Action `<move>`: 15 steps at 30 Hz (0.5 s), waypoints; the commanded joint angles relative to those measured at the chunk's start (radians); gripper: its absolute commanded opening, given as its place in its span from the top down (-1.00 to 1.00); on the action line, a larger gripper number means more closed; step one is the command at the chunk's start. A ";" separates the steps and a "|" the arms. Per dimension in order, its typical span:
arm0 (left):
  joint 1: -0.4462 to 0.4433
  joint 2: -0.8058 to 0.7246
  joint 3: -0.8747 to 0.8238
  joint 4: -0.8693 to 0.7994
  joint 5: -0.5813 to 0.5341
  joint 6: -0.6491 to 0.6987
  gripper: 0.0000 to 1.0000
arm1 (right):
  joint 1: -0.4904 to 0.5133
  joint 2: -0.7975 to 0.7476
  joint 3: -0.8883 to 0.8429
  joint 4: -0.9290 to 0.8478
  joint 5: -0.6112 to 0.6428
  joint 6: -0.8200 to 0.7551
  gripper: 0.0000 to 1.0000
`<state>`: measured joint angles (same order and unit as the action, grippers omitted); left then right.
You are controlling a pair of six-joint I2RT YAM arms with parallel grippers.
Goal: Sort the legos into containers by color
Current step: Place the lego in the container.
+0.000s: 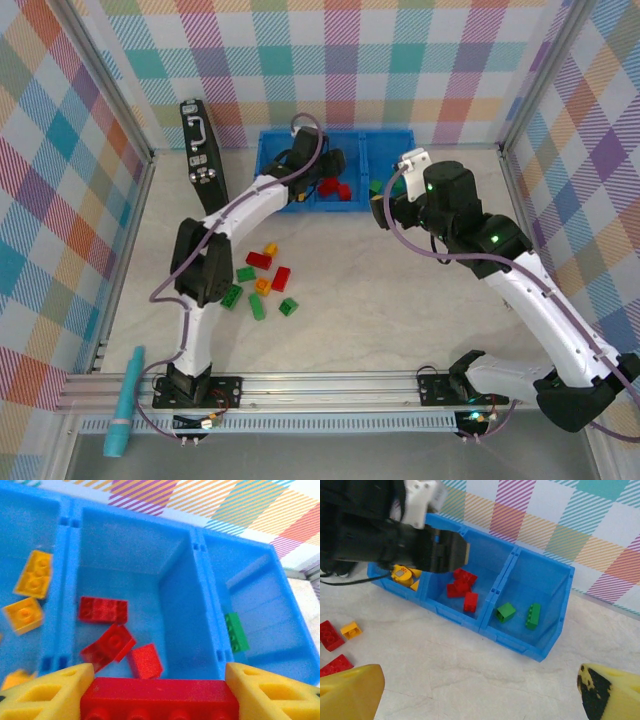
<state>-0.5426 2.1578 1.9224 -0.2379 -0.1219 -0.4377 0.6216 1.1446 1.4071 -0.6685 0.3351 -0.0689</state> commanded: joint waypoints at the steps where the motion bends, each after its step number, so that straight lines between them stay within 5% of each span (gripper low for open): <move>1: -0.005 0.104 0.073 0.087 0.049 -0.032 -0.24 | 0.001 0.009 0.034 0.013 -0.012 -0.013 -0.97; 15: -0.007 0.269 0.285 0.034 0.022 -0.021 -0.59 | 0.000 0.043 0.044 -0.009 -0.025 0.001 -0.98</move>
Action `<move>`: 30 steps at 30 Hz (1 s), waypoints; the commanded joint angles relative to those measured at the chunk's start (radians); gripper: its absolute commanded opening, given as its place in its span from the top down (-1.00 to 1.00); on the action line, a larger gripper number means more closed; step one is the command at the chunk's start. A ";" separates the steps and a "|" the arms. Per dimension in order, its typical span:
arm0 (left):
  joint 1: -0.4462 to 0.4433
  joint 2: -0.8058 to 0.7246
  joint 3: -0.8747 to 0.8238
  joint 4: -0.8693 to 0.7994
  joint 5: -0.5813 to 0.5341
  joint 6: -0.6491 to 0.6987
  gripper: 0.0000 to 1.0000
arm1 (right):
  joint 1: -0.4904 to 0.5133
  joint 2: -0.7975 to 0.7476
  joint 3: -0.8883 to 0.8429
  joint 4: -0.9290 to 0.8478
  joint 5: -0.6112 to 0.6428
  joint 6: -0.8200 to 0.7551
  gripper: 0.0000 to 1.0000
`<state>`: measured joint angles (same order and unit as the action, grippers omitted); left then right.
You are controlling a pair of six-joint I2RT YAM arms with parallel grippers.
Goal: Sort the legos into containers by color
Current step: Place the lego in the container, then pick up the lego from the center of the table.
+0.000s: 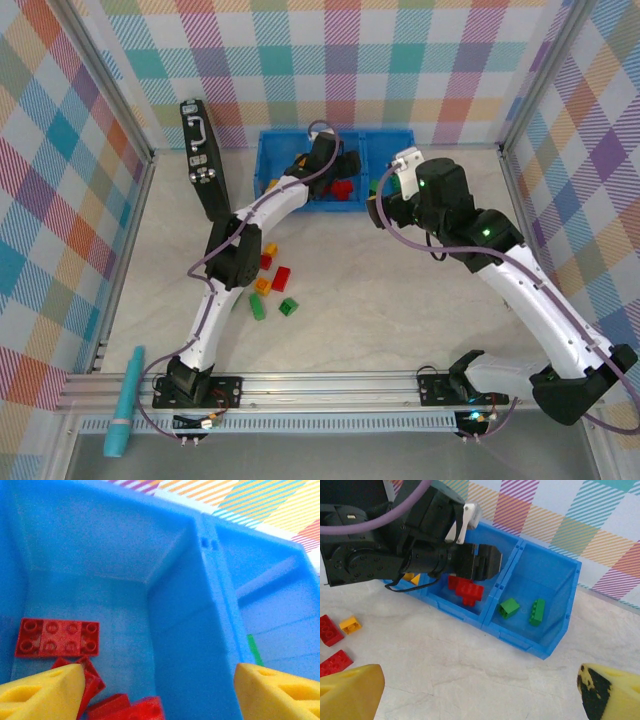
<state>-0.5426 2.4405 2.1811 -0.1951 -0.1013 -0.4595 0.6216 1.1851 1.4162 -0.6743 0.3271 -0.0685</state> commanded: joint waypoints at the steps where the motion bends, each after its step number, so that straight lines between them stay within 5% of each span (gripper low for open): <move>1: -0.007 -0.018 0.026 -0.013 0.005 0.007 -0.58 | 0.001 0.001 0.031 -0.001 -0.016 0.001 -0.98; 9: -0.008 -0.220 -0.096 -0.044 0.058 0.112 -0.56 | 0.001 -0.012 0.019 0.001 -0.039 -0.011 -0.98; 20: -0.008 -0.737 -0.662 -0.232 -0.103 0.378 -0.80 | 0.001 -0.009 0.029 -0.013 -0.101 0.005 -0.98; 30: 0.009 -0.765 -0.885 -0.325 -0.109 0.437 -0.86 | 0.001 0.043 0.068 -0.049 -0.133 0.041 -0.97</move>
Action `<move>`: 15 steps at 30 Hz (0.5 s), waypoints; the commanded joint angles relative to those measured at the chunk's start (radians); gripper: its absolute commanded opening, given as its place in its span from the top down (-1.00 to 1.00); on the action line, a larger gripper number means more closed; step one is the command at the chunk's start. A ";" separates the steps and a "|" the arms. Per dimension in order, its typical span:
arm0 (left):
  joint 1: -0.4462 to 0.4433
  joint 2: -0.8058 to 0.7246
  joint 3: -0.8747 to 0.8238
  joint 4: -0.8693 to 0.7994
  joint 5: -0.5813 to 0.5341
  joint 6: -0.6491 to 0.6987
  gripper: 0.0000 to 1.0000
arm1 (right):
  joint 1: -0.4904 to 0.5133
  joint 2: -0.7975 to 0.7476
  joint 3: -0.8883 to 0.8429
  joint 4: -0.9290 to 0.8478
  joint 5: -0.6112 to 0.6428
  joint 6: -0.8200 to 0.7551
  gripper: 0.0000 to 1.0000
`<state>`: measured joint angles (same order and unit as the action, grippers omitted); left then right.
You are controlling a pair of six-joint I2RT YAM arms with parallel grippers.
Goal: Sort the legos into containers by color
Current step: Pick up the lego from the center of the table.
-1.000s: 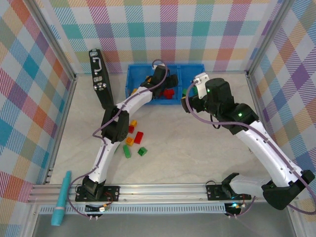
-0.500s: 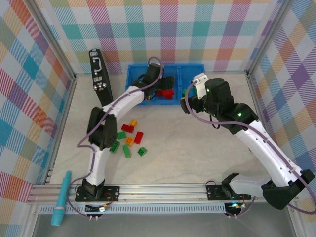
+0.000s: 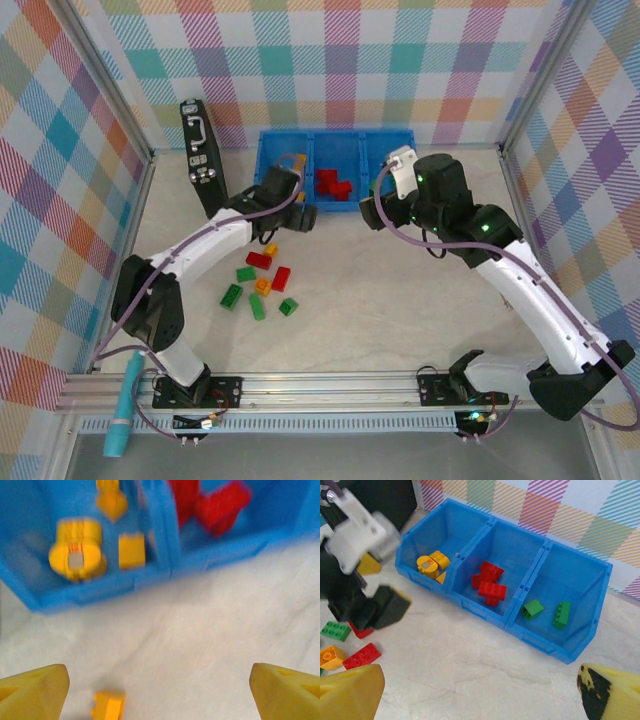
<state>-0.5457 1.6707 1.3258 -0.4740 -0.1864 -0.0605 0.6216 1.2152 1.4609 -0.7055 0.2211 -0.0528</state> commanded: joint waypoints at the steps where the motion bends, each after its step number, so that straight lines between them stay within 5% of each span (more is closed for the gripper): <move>1: 0.017 0.012 -0.045 -0.043 -0.031 0.035 -0.86 | 0.001 0.014 0.024 -0.018 -0.032 0.028 -0.98; 15: 0.094 0.127 -0.153 0.043 0.023 -0.021 -0.73 | 0.001 0.021 0.013 -0.010 -0.030 0.032 -0.97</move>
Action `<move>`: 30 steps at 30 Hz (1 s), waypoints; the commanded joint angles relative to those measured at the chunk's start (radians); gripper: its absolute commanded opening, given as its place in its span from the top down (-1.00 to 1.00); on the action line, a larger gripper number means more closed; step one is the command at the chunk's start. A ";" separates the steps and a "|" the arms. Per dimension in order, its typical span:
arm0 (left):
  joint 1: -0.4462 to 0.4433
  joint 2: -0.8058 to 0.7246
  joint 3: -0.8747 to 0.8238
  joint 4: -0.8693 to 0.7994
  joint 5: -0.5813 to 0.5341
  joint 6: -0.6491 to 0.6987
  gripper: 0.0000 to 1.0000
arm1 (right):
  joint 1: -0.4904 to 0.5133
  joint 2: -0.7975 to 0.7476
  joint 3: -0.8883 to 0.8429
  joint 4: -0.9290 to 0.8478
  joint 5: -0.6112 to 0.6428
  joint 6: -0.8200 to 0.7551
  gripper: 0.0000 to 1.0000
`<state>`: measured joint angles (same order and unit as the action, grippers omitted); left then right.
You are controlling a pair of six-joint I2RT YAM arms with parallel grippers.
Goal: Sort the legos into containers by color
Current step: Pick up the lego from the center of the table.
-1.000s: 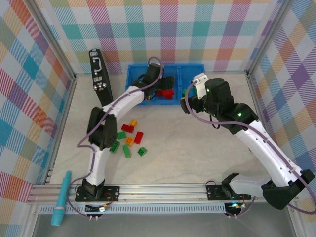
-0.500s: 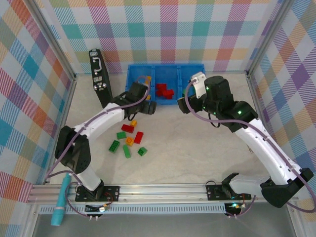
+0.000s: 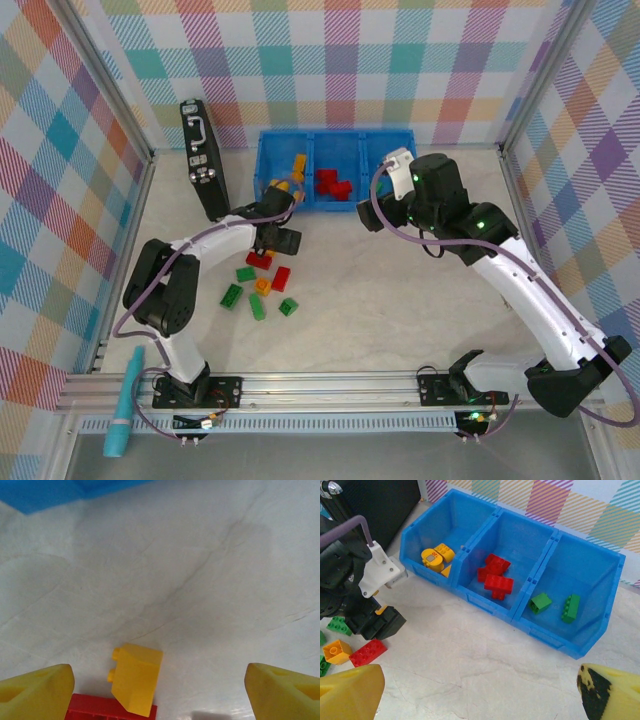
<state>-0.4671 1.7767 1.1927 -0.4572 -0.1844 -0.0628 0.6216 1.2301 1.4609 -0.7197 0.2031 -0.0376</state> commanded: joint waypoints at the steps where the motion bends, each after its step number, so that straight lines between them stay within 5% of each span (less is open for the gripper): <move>1: 0.019 0.028 -0.021 0.026 0.022 -0.020 -0.73 | 0.000 0.008 0.015 0.003 -0.011 0.017 -0.97; 7: 0.033 0.060 -0.025 0.037 0.024 -0.029 -0.67 | 0.001 0.017 0.013 0.009 -0.009 0.016 -0.98; 30: 0.048 0.141 0.034 -0.069 0.086 -0.104 0.10 | 0.001 0.035 0.017 0.034 0.058 -0.020 -0.97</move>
<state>-0.4286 1.9198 1.2388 -0.4725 -0.1146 -0.1471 0.6216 1.2655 1.4609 -0.7170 0.2260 -0.0425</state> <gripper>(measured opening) 0.460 0.988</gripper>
